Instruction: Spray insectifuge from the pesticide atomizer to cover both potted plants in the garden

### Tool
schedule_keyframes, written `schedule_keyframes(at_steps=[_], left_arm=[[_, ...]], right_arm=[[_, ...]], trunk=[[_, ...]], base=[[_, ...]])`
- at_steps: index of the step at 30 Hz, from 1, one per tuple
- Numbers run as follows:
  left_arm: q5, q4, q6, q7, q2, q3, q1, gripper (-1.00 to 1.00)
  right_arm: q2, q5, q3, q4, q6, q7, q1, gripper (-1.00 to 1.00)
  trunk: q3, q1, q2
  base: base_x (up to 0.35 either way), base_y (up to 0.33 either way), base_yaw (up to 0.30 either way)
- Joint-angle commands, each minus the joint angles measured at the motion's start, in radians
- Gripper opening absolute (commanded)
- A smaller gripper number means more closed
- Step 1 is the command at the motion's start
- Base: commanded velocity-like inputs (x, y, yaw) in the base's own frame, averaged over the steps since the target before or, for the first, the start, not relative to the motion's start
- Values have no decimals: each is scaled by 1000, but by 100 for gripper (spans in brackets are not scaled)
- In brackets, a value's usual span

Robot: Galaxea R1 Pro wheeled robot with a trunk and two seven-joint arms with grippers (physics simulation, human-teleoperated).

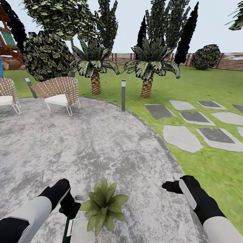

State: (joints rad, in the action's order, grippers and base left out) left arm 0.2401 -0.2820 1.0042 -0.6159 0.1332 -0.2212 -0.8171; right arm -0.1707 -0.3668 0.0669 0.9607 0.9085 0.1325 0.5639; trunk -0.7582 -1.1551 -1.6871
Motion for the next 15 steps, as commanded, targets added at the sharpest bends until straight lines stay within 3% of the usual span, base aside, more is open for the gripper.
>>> schedule_keyframes(at_steps=[1, 5, 12, 15], left_arm=[[10, -2, 2, -10, 0, -1, 0, -100], [10, -2, 2, -10, 0, -1, 1, -100], [11, -2, 2, -10, 1, -1, 5, -100], [11, -2, 2, -10, 1, -1, 13, -100]], right_arm=[[-1, -11, 4, 1, 3, 10, 1, 100], [-1, -11, 4, 1, 3, 10, 1, 100], [-1, -11, 7, -31, 3, 10, 1, 100], [-1, -11, 7, -35, 3, 10, 1, 100]], trunk=[[-1, 0, 0], [-1, 0, 0], [-1, 0, 0], [-1, 0, 0]], base=[[64, 2, 0], [125, 24, -36], [210, 130, -209], [46, 28, -52]])
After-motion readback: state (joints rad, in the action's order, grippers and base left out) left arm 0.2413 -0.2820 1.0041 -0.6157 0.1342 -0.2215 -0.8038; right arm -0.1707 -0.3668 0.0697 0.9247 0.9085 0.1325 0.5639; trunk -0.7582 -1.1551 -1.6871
